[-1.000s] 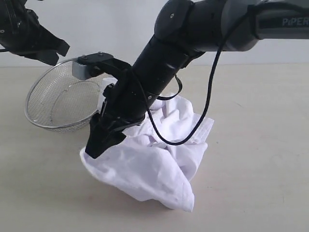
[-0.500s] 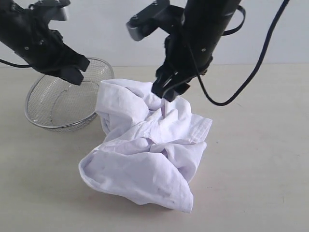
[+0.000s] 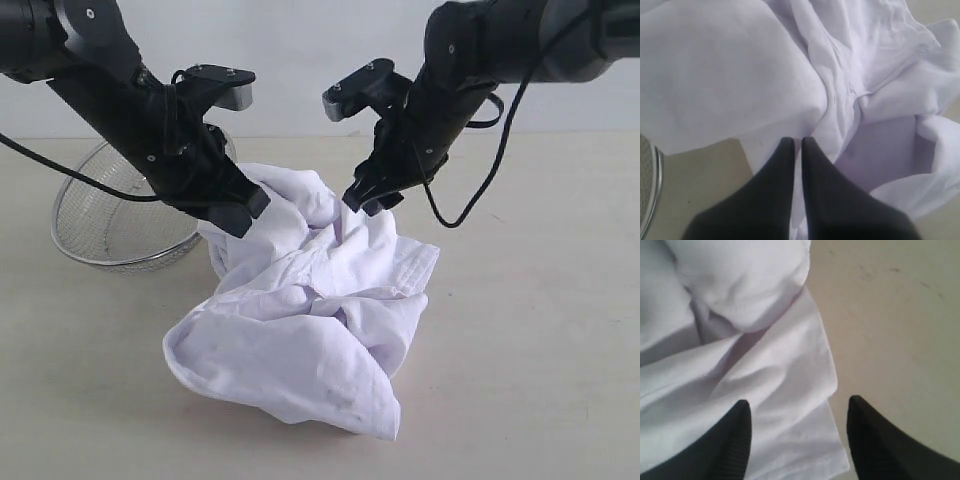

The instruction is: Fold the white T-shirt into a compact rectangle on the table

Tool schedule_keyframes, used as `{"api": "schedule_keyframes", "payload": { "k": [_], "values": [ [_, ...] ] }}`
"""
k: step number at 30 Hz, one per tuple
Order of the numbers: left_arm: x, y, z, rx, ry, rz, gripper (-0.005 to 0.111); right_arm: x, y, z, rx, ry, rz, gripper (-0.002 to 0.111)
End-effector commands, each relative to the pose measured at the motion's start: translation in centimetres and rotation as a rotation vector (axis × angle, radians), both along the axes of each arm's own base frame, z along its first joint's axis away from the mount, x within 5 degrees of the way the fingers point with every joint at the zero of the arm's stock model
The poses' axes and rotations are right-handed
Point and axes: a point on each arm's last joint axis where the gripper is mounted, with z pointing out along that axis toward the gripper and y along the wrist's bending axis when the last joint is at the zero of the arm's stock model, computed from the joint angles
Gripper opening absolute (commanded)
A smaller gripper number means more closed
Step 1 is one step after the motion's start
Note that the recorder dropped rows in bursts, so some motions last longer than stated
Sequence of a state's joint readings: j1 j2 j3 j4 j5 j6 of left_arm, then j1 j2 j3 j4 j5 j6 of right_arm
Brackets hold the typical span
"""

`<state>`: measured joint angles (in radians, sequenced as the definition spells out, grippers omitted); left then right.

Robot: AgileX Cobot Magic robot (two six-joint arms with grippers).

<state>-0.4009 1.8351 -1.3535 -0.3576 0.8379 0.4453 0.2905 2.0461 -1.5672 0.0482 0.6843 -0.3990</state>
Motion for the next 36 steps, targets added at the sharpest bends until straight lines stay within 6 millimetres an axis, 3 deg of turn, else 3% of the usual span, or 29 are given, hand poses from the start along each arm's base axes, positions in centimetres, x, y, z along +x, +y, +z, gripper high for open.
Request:
{"api": "schedule_keyframes", "payload": {
  "k": [1, 13, 19, 28, 31, 36],
  "values": [
    [-0.2, -0.2, 0.0, -0.003, 0.007, 0.006, 0.005, 2.3, -0.1, -0.9, 0.029, -0.050, -0.027, 0.035],
    [-0.2, -0.1, 0.0, 0.003, 0.009, 0.013, 0.005, 4.0, 0.0, -3.4, 0.021, -0.014, -0.027, 0.033],
    [-0.2, -0.1, 0.0, 0.009, 0.009, 0.009, 0.005, 4.4, -0.6, -4.5, 0.022, -0.003, -0.044, 0.051],
    [-0.2, -0.1, 0.0, 0.008, 0.009, 0.013, 0.005, 4.3, -0.2, -6.8, 0.067, 0.073, -0.068, 0.051],
    [-0.2, -0.1, 0.0, 0.007, 0.005, 0.014, 0.005, 3.8, 0.3, -7.0, 0.120, 0.128, -0.052, 0.039],
    [-0.1, -0.1, 0.0, 0.006, 0.002, 0.015, 0.005, 3.7, 0.7, -6.9, 0.139, 0.139, -0.006, 0.000]
  ]
}}
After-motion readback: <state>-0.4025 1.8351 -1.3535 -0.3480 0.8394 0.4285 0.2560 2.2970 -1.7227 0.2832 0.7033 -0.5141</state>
